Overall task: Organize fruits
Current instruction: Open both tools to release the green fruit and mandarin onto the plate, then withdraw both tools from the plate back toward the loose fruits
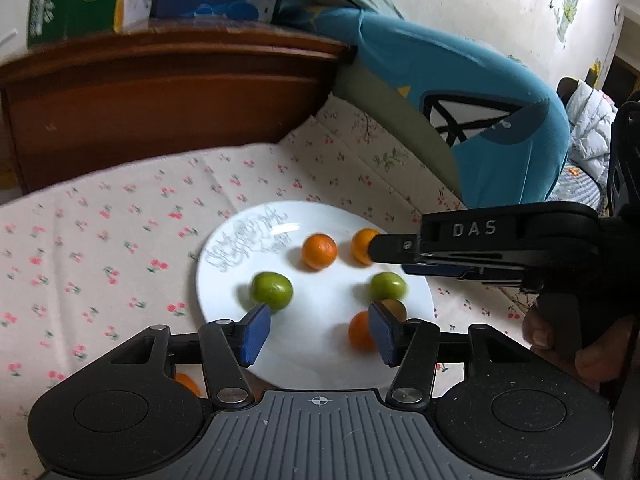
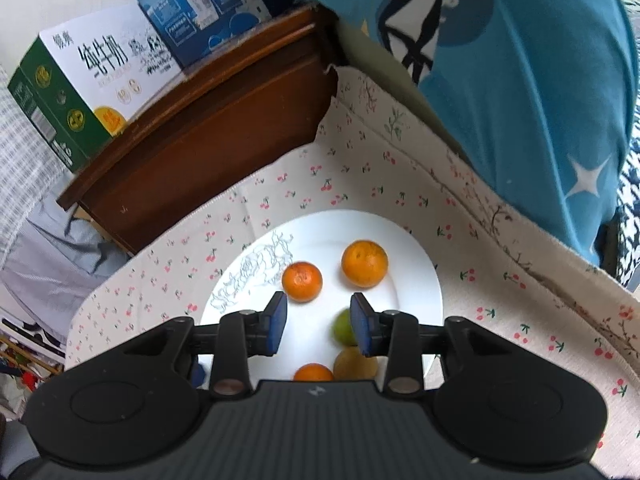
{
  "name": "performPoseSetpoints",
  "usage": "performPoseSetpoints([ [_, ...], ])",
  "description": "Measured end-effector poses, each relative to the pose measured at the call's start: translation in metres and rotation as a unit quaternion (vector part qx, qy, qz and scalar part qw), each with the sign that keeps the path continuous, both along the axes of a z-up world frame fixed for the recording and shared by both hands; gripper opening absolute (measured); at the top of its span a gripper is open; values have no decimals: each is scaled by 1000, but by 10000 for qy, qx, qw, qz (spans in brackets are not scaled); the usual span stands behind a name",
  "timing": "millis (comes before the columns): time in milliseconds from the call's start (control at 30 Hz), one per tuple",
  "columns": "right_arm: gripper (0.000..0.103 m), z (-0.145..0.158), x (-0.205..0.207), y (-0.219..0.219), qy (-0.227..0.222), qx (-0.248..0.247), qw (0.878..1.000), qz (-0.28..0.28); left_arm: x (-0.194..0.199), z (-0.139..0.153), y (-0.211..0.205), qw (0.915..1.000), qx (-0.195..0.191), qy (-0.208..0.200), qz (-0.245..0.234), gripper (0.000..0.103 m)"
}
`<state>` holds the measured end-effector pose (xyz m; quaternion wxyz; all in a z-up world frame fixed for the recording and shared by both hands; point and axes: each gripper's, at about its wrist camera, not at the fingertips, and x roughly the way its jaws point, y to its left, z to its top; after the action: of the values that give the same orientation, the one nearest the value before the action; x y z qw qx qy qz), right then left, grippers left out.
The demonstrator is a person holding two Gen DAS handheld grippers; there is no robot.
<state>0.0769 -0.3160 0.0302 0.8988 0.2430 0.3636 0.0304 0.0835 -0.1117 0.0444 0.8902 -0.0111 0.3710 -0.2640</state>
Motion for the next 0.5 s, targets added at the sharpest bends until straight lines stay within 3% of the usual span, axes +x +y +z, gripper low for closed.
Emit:
performPoseSetpoints([
  [67,36,3,-2,-2,-51,47,10000,-34,-2,6,3,9999,92,-59,46,56],
  [167,36,7,-6,-1,-88,15,9999,-75,-6,14,11,9997,118,-123,163,71],
  [500,38,15,-29,8,-133,-100,9998,-91,-22,26,39,9986,205,-208,447,72],
])
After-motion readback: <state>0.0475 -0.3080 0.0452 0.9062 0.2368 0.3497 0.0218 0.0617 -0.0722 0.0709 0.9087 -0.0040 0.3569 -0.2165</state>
